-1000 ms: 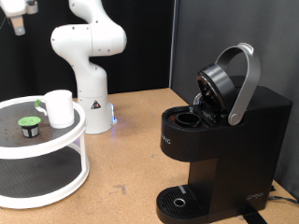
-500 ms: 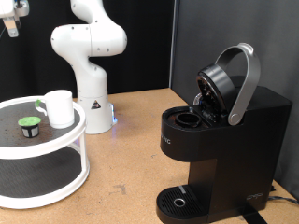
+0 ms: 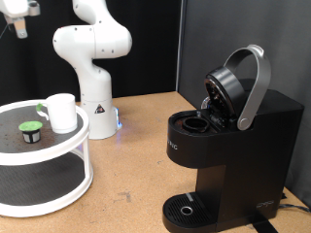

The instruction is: Make a cup of coffee with the keurig machine

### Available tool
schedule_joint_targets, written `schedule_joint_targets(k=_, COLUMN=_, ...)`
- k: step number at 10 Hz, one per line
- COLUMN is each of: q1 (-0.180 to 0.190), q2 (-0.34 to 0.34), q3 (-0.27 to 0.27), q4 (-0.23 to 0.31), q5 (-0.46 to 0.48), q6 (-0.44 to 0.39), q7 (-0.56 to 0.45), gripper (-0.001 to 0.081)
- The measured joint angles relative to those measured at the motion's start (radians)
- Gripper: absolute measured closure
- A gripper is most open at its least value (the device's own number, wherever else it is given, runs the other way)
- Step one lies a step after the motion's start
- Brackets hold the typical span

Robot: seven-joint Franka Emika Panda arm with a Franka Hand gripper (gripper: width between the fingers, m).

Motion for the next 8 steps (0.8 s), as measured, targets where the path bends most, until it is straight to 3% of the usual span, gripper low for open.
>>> schedule_joint_targets(k=2, q1=0.053, q2=0.042, q3=-0.014, q4=0.019, q5=-0.038, q6=-0.029, q7=-0.186, gripper=-0.0001)
schedule_joint_targets(k=4, q1=0.086, q2=0.142, q3=-0.013, q4=0.077, q5=-0.049, q6=-0.058, q7=-0.240, gripper=-0.0001)
schedule_joint_targets(k=5, q1=0.085, q2=0.137, q3=-0.014, q4=0.071, q5=-0.048, q6=-0.044, q7=-0.240, gripper=-0.0001)
schedule_joint_targets(k=8, q1=0.109, q2=0.121, q3=-0.040, q4=0.037, q5=-0.066, q6=-0.002, q7=-0.522, gripper=-0.0001)
